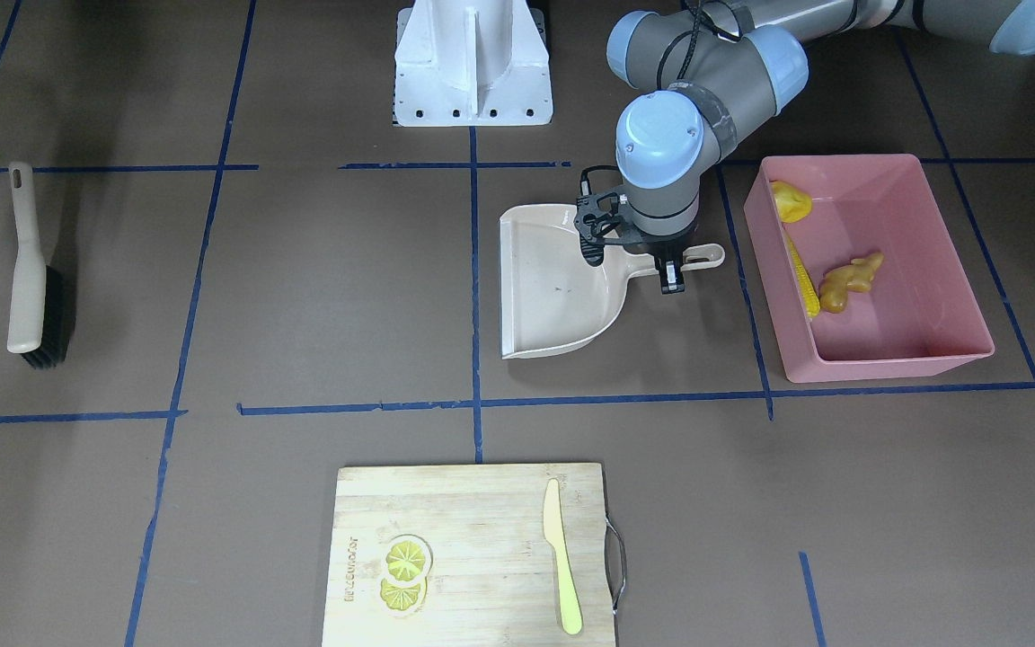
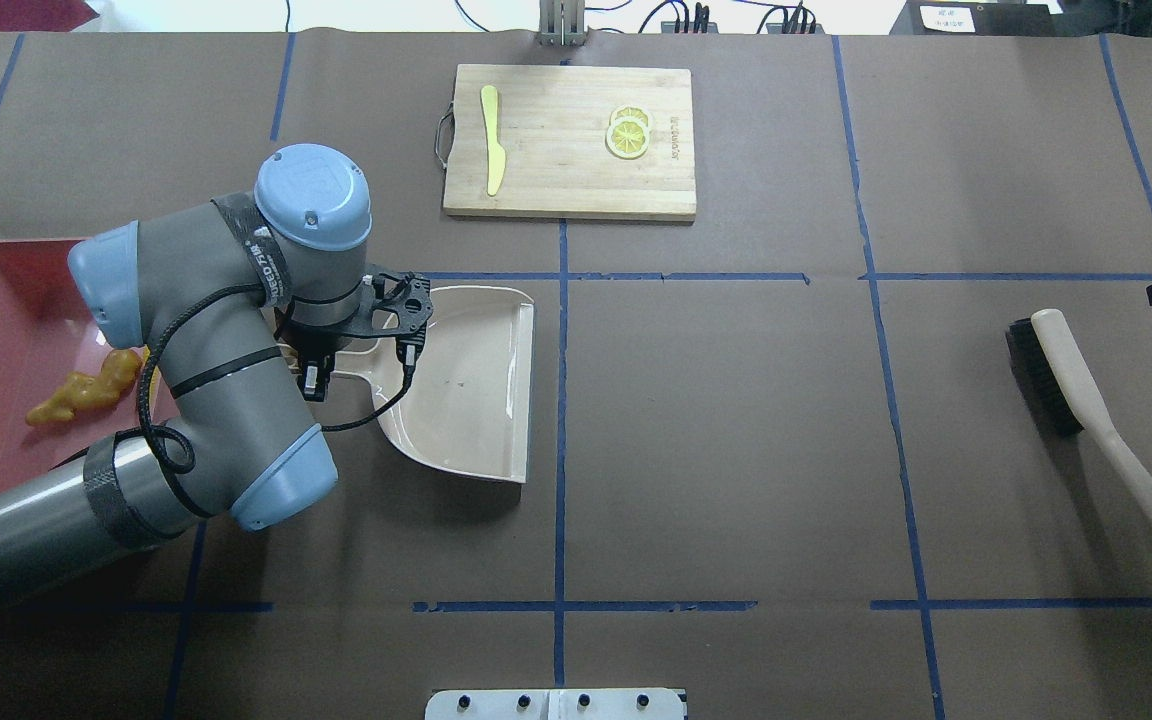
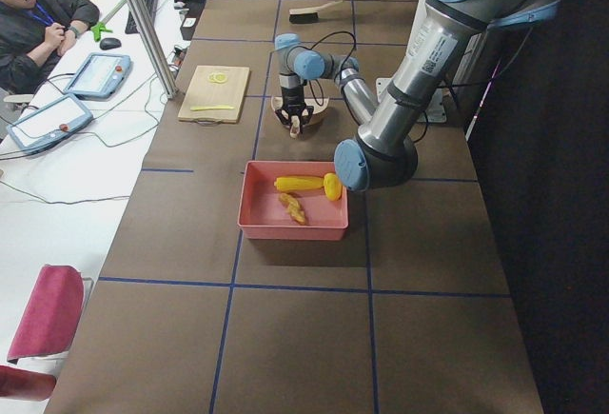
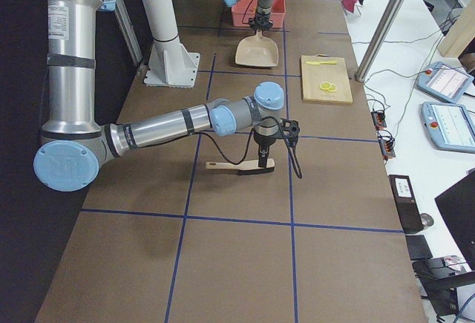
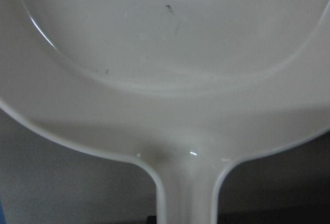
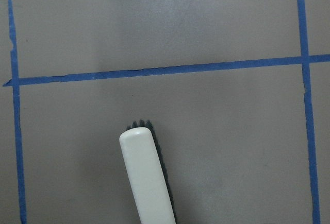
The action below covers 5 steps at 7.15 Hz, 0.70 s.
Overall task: Sweep and dump trash into bin
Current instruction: 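Set the dustpan flat on the table with the left gripper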
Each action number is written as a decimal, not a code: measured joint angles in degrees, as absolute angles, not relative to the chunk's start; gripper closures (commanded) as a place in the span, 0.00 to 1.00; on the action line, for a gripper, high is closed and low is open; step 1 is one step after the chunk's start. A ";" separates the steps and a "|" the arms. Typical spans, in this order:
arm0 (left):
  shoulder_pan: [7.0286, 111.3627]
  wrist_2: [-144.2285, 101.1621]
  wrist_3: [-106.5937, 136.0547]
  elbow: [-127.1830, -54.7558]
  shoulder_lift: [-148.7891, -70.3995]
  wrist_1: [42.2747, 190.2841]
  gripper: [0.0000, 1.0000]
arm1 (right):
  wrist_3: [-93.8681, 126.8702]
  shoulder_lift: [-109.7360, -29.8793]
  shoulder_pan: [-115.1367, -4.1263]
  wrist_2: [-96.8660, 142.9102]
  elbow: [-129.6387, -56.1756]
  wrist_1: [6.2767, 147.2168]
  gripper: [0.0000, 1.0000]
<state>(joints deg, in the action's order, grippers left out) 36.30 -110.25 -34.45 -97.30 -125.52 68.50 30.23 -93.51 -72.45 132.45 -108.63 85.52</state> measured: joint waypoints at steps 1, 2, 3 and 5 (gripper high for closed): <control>36.05 -110.23 -34.57 -97.13 -125.47 68.54 0.55 | 30.24 -93.51 -72.43 132.45 -108.63 85.52 0.00; 35.73 -110.22 -34.73 -97.02 -125.37 68.55 0.44 | 30.23 -93.52 -72.43 132.45 -108.60 85.52 0.00; 35.26 -110.22 -34.80 -96.92 -125.30 68.51 0.23 | 30.23 -93.52 -72.43 132.45 -108.52 85.52 0.00; 34.53 -110.23 -34.43 -96.86 -125.34 68.28 0.23 | 30.23 -93.46 -72.42 132.45 -108.30 85.52 0.00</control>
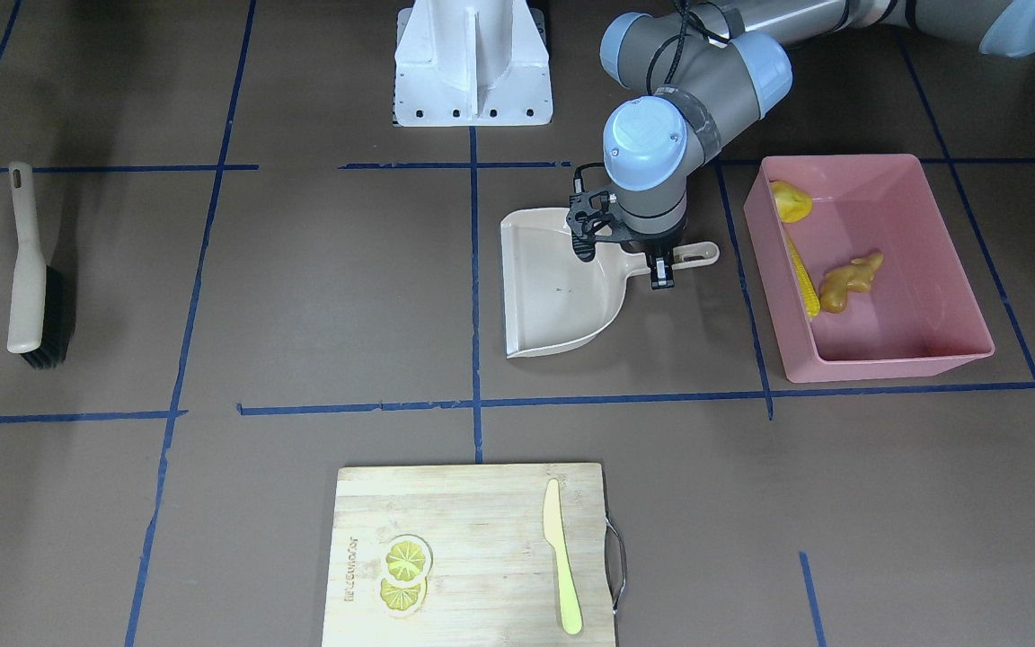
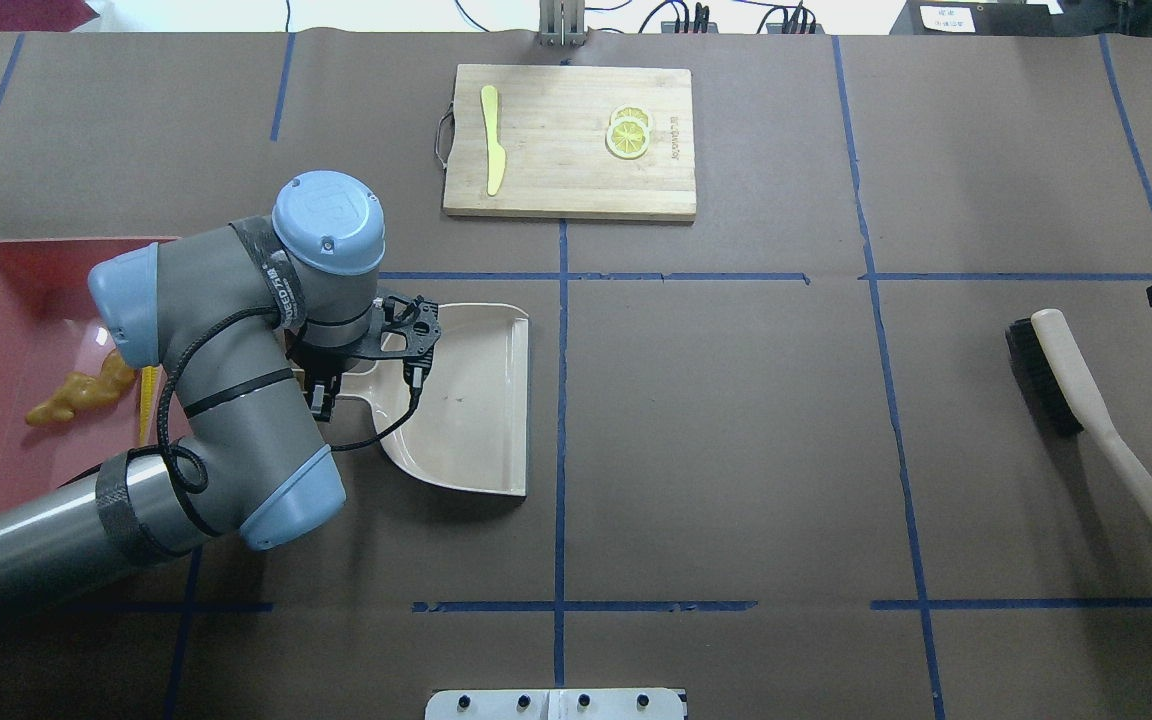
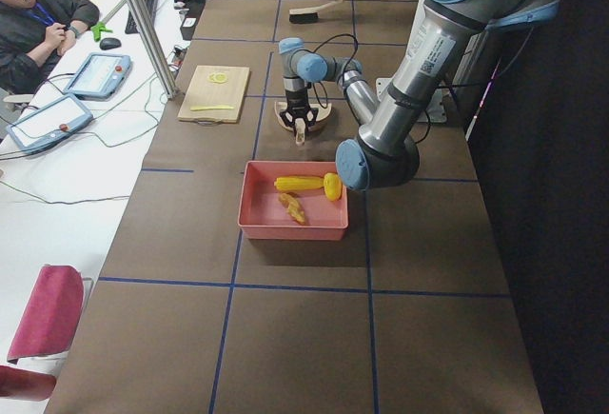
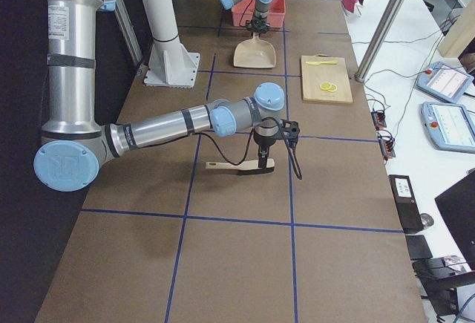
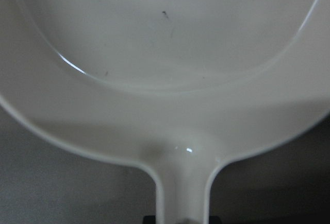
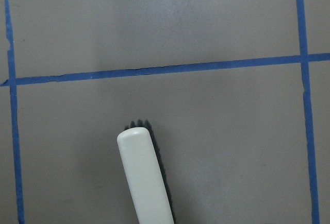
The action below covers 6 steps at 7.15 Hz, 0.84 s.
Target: Sweep and dump trash into bin
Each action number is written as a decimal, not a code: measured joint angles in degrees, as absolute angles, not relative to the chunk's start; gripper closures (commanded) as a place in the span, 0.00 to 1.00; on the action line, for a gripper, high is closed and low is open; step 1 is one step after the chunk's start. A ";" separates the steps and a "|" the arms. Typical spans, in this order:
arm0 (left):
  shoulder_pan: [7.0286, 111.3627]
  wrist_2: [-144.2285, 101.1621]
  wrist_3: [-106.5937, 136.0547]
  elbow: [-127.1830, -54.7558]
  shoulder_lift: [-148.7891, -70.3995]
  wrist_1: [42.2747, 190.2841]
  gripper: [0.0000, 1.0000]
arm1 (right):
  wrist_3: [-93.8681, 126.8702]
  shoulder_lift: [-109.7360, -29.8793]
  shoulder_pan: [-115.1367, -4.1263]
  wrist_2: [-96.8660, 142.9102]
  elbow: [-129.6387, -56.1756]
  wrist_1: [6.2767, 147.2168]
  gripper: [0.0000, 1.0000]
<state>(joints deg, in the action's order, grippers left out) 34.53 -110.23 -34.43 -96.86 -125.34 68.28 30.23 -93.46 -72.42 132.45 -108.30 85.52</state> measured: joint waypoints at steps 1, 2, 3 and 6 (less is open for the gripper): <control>34.42 -110.27 -34.31 -96.91 -125.34 68.23 0.22 | 30.23 -93.44 -72.42 132.45 -108.29 85.52 0.00; 34.41 -110.29 -34.28 -97.19 -125.32 68.19 0.15 | 30.23 -93.43 -72.42 132.47 -108.28 85.52 0.00; 34.49 -110.30 -34.04 -97.88 -125.28 68.09 0.00 | 30.23 -93.43 -72.42 132.51 -108.28 85.52 0.00; 36.64 -110.04 -26.99 -102.72 -124.95 67.71 0.00 | 30.23 -93.40 -72.42 132.46 -108.29 85.50 0.00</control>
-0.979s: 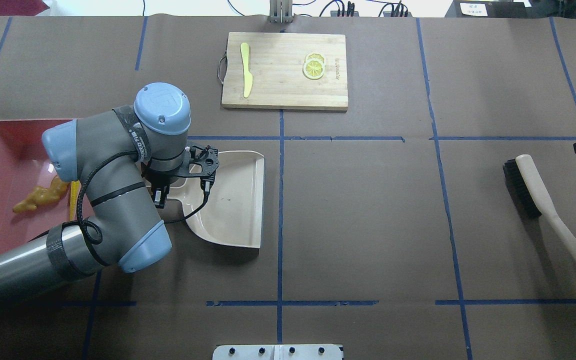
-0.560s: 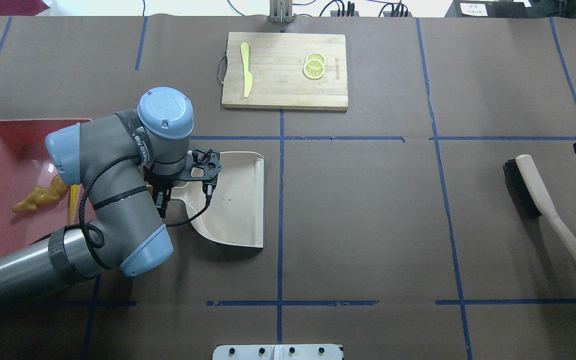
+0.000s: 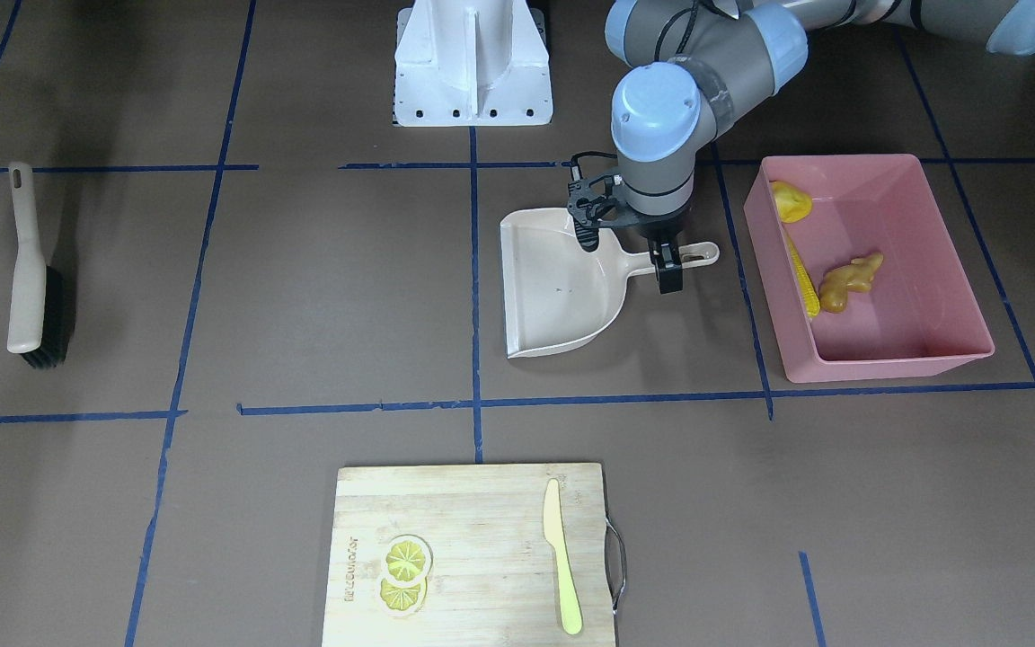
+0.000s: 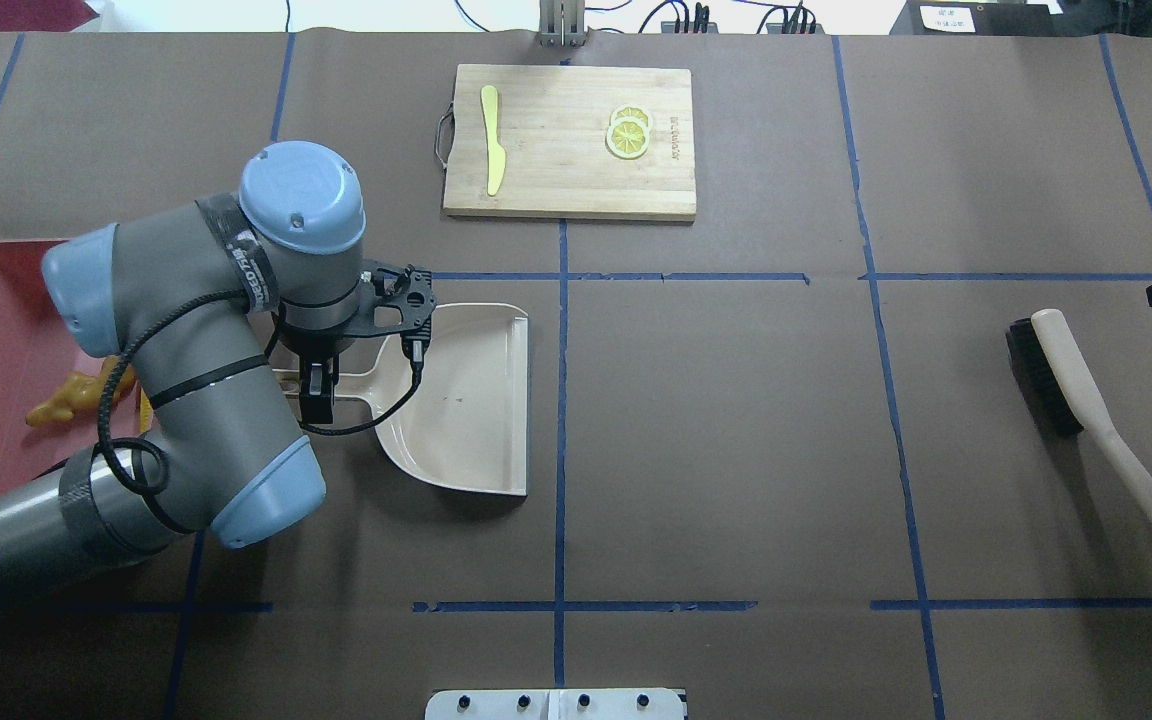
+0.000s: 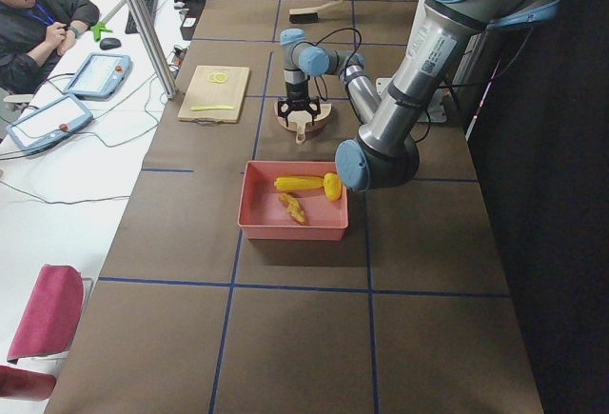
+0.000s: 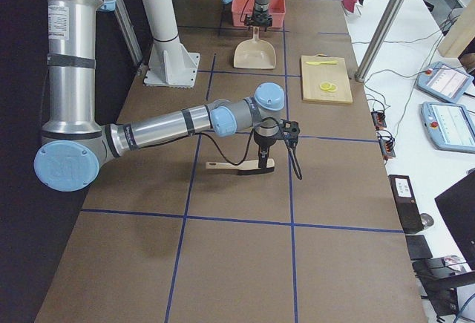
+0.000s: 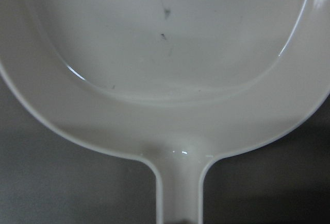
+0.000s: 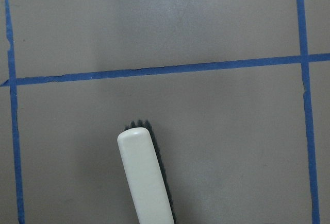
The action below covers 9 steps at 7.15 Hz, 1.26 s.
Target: Sweep and dump trash into bin
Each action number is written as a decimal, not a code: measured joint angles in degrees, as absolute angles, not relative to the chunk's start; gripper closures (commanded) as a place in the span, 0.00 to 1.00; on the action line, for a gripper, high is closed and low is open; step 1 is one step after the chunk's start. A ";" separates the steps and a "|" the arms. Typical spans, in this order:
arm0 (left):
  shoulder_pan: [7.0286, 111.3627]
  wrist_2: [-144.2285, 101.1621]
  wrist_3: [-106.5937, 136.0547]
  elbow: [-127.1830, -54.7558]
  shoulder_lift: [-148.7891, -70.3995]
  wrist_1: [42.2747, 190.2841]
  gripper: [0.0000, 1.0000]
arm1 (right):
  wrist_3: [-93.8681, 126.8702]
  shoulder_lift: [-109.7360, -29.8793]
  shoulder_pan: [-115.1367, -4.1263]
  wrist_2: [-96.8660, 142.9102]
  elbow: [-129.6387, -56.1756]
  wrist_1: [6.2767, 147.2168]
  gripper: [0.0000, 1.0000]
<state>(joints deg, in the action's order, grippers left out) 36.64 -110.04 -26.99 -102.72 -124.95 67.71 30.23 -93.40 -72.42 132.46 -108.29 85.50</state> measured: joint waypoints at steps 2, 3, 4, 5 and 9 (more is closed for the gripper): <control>40.41 -110.09 -20.92 -109.53 -123.76 66.32 0.00 | 30.23 -93.21 -72.47 132.43 -108.35 85.44 0.00; 43.18 -110.11 -19.94 -112.27 -122.57 63.85 0.00 | 30.24 -93.11 -72.50 132.39 -108.36 85.43 0.00; 46.11 -110.14 -19.42 -114.12 -121.21 61.37 0.00 | 30.24 -92.99 -72.57 132.38 -108.40 85.41 0.00; 49.44 -110.18 -19.00 -114.92 -119.63 59.68 0.00 | 30.24 -92.75 -72.65 132.37 -108.46 85.37 0.00; 64.99 -110.44 -18.09 -111.25 -111.20 59.88 0.00 | 28.82 -91.67 -74.17 132.48 -108.35 84.33 0.00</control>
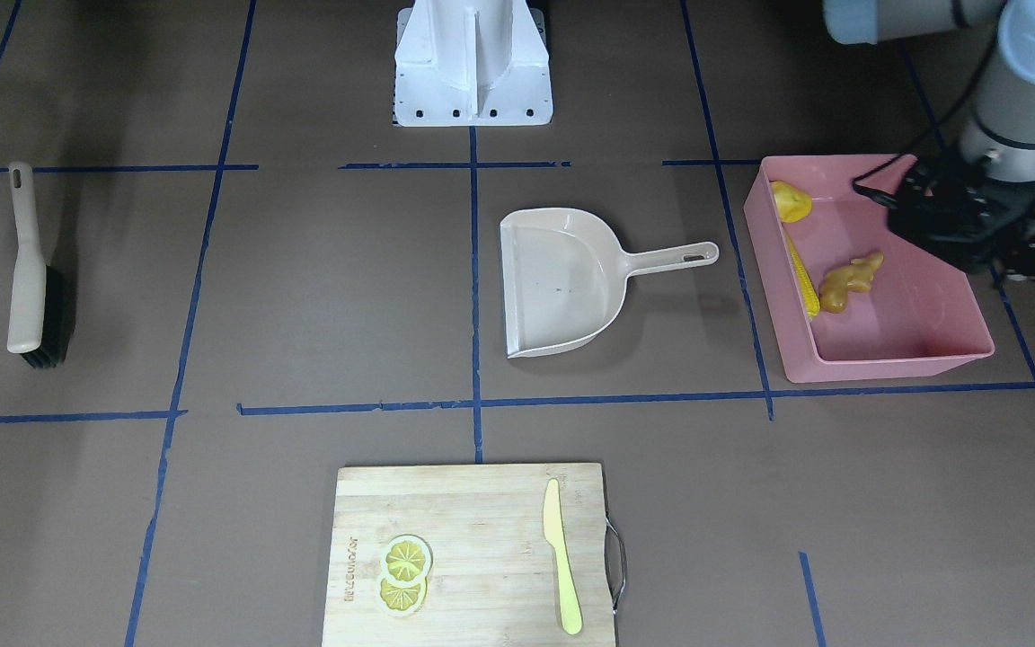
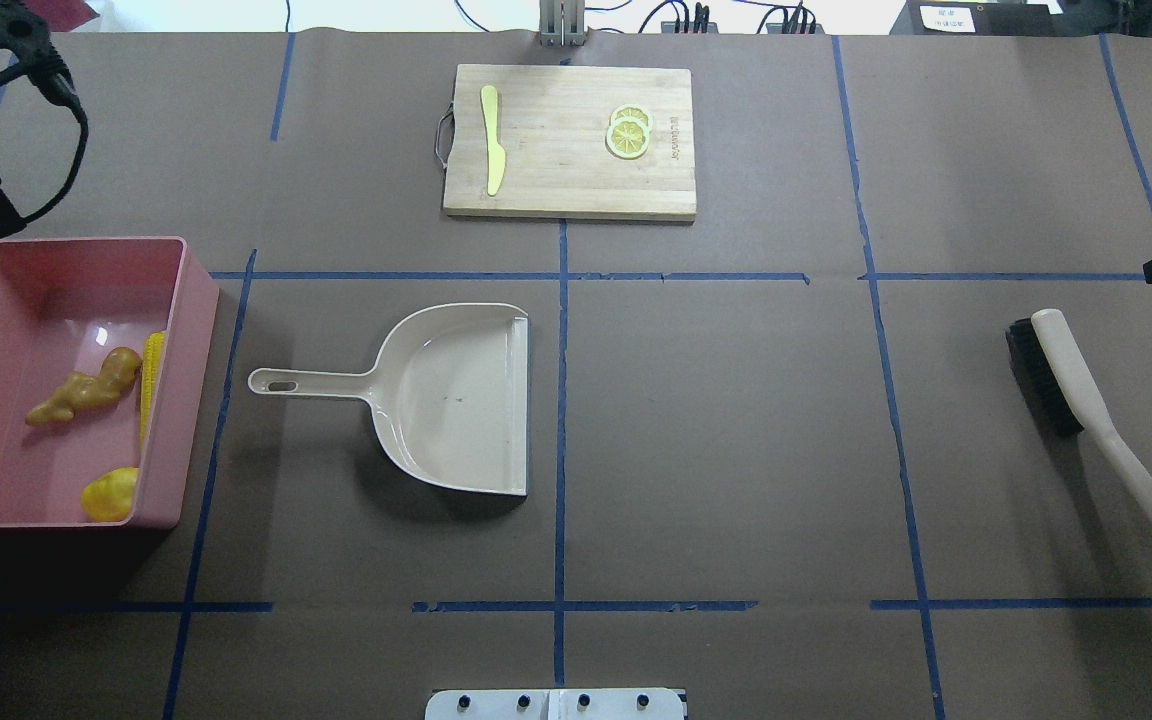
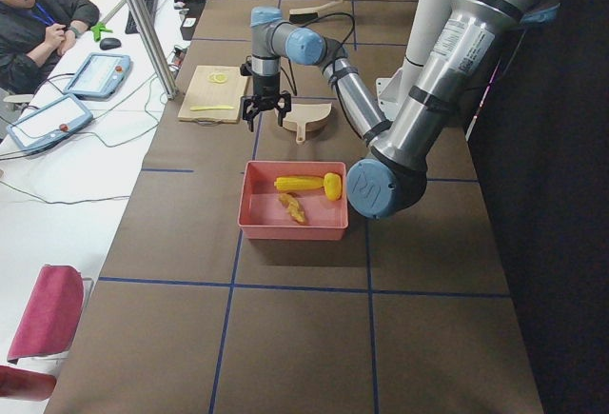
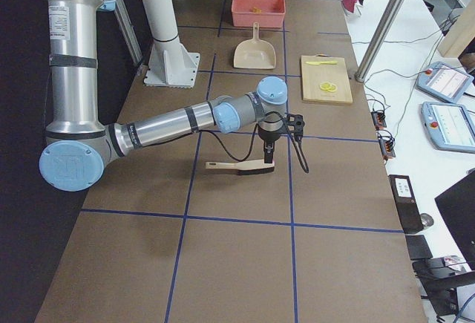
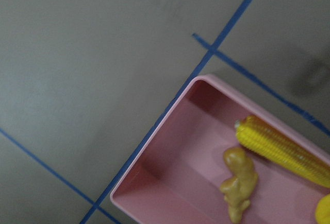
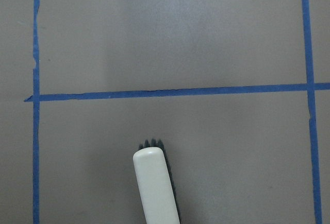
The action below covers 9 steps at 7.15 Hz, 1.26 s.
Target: Sweep and dump trash into bin
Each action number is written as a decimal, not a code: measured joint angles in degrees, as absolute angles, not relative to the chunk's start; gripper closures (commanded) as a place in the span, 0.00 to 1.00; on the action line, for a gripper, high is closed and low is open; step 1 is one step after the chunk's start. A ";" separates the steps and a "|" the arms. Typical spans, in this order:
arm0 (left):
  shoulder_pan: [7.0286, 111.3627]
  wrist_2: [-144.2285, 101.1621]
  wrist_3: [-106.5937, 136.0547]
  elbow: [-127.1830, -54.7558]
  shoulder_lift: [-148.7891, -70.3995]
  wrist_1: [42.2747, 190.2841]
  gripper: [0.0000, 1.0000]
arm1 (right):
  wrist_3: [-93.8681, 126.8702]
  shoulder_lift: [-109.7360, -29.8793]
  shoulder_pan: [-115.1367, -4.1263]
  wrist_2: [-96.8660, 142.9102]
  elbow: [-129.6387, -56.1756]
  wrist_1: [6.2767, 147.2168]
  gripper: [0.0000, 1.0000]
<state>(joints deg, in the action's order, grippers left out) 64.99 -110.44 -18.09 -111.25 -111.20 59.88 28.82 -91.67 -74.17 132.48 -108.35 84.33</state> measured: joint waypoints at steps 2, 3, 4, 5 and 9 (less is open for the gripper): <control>71.73 -115.65 -15.99 -105.49 -107.16 60.88 0.00 | 21.86 -91.70 -78.25 133.05 -106.89 84.52 0.00; 75.81 -121.38 -15.17 -101.69 -105.99 62.64 0.00 | 17.33 -91.90 -80.24 133.48 -105.14 84.56 0.00; 79.30 -125.68 -14.40 -98.88 -103.75 66.22 0.00 | 12.91 -92.37 -81.77 133.86 -102.85 84.43 0.00; 81.82 -127.54 -13.93 -97.19 -100.94 70.41 0.00 | 8.55 -93.06 -83.11 134.30 -100.59 84.26 0.00; 85.01 -128.57 -10.84 -90.96 -97.96 74.62 0.00 | 4.23 -99.12 -88.28 136.60 -98.90 81.31 0.00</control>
